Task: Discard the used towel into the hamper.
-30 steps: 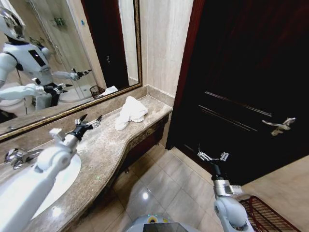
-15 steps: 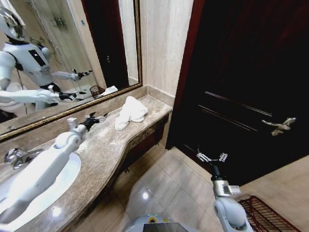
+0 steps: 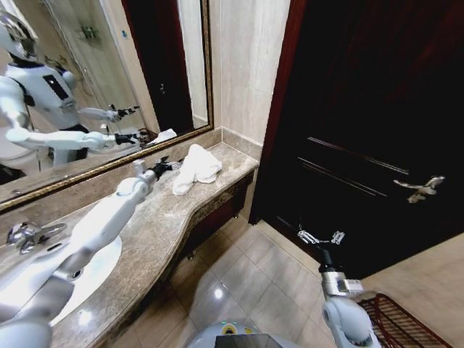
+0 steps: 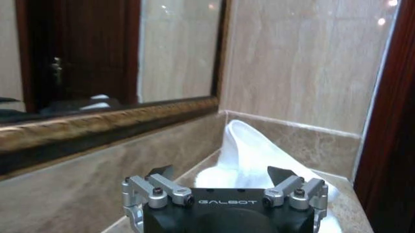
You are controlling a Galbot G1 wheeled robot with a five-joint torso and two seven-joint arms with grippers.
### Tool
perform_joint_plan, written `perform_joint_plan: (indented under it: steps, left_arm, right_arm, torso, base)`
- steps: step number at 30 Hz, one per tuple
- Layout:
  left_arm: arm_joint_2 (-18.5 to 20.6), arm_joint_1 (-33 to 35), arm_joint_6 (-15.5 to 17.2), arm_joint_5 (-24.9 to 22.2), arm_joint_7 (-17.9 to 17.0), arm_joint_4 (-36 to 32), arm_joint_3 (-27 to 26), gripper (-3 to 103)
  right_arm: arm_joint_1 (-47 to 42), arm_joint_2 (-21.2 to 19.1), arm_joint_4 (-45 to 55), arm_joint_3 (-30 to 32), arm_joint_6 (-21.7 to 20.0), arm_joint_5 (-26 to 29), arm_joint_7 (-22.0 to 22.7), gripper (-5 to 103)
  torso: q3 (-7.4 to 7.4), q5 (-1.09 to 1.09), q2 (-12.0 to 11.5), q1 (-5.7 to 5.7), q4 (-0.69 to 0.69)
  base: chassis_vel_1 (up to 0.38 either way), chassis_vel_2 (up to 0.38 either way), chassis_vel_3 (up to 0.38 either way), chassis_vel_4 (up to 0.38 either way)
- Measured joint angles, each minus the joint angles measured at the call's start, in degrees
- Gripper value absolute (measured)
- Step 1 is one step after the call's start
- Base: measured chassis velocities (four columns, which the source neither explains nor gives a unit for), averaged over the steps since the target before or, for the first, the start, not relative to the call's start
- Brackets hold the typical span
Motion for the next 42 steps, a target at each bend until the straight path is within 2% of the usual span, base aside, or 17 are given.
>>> perform_joint_plan:
  steps: [5,14,15,17,18,21,23,27,28,33,34,37,39,42]
  left_arm:
    - [-3.8,-2.2,-0.4,0.8,0.8,5.0,3.1,98]
    - [-9.1,-3.7,-0.4,2.9,1.6,10.2,5.3,98]
    - [-9.6,-4.0,0.0,3.1,1.5,10.7,5.4,95]
    - [-11.1,-4.8,2.7,3.8,-0.3,12.0,5.8,87]
    - [-11.5,-5.1,3.2,3.9,-0.7,12.5,6.0,87]
    - [-11.9,-5.4,3.6,4.2,-1.1,13.1,6.3,84]
    - [-12.6,-5.4,4.1,4.4,-2.2,13.3,6.5,72]
    - [-12.9,-5.3,4.1,4.4,-3.1,13.2,6.5,64]
    - [-12.9,-5.2,4.0,4.3,-3.3,13.2,6.5,64]
    - [-12.2,-4.4,2.3,3.1,-4.3,11.9,5.7,41]
    - [-12.2,-4.4,2.3,3.1,-4.3,11.9,5.7,41]
    - [-11.9,-4.2,1.2,2.2,-4.5,11.4,5.6,29]
    - [-11.8,-4.1,0.5,1.8,-4.5,11.3,5.6,29]
    - [-11.4,-3.9,-0.7,0.8,-4.2,10.8,5.4,18]
  right_arm:
    - [-0.1,0.0,-0.2,0.4,0.4,0.2,0.1,100]
    - [-0.4,0.1,-0.2,0.7,0.8,0.4,0.2,100]
    - [-0.5,0.1,-0.2,0.7,0.9,0.4,0.2,100]
    - [-0.9,0.3,-0.2,0.8,1.2,0.4,0.2,100]
    - [-1.0,0.3,-0.3,0.9,1.3,0.4,0.2,100]
    - [-1.0,0.3,-0.4,1.0,1.3,0.5,0.2,100]
    - [-0.9,0.4,-0.4,1.0,1.4,0.5,0.2,100]
    - [-0.8,0.4,-0.4,0.9,1.4,0.5,0.2,100]
    - [-0.8,0.5,-0.4,0.9,1.4,0.5,0.2,100]
    - [-1.0,0.7,-0.5,0.9,1.6,0.5,0.4,100]
    - [-1.0,0.7,-0.5,0.9,1.6,0.5,0.4,100]
    - [-1.0,0.7,-0.5,1.0,1.6,0.6,0.7,100]
    - [-0.9,0.8,-0.5,1.0,1.6,0.6,0.8,100]
    - [-0.8,0.9,-0.7,0.9,1.6,0.6,0.8,100]
  torso:
    - [0.00,-0.02,0.0,0.00,0.02]
    - [0.00,-0.02,0.0,0.00,0.01]
    - [0.00,-0.02,0.0,0.00,0.01]
    - [0.00,-0.02,0.0,0.00,0.00]
    - [-0.01,-0.02,0.0,0.00,0.00]
    - [-0.01,-0.01,0.0,-0.01,0.01]
    - [-0.01,-0.03,0.0,-0.01,0.02]
    - [-0.01,-0.02,0.0,0.00,0.01]
    - [-0.01,-0.02,0.0,-0.01,0.01]
    - [-0.01,-0.03,0.0,0.00,0.01]
    - [-0.01,-0.03,0.0,0.00,0.01]
    - [-0.01,-0.03,0.0,-0.01,0.01]
    - [-0.01,-0.03,0.0,0.00,0.01]
    - [0.00,-0.03,0.0,0.00,0.01]
  base:
    - [0.000,0.000,0.000,0.000]
    - [0.000,0.000,0.000,0.000]
    - [0.000,0.000,0.000,0.000]
    - [0.000,0.000,0.000,0.000]
    - [0.000,0.000,0.000,0.000]
    - [0.000,0.000,0.000,0.000]
    - [0.000,0.000,0.000,0.000]
    - [0.000,0.000,0.000,0.000]
    - [0.000,0.000,0.000,0.000]
    - [0.000,0.000,0.000,0.000]
    - [0.000,0.000,0.000,0.000]
    - [0.000,0.000,0.000,0.000]
    - [0.000,0.000,0.000,0.000]
    - [0.000,0.000,0.000,0.000]
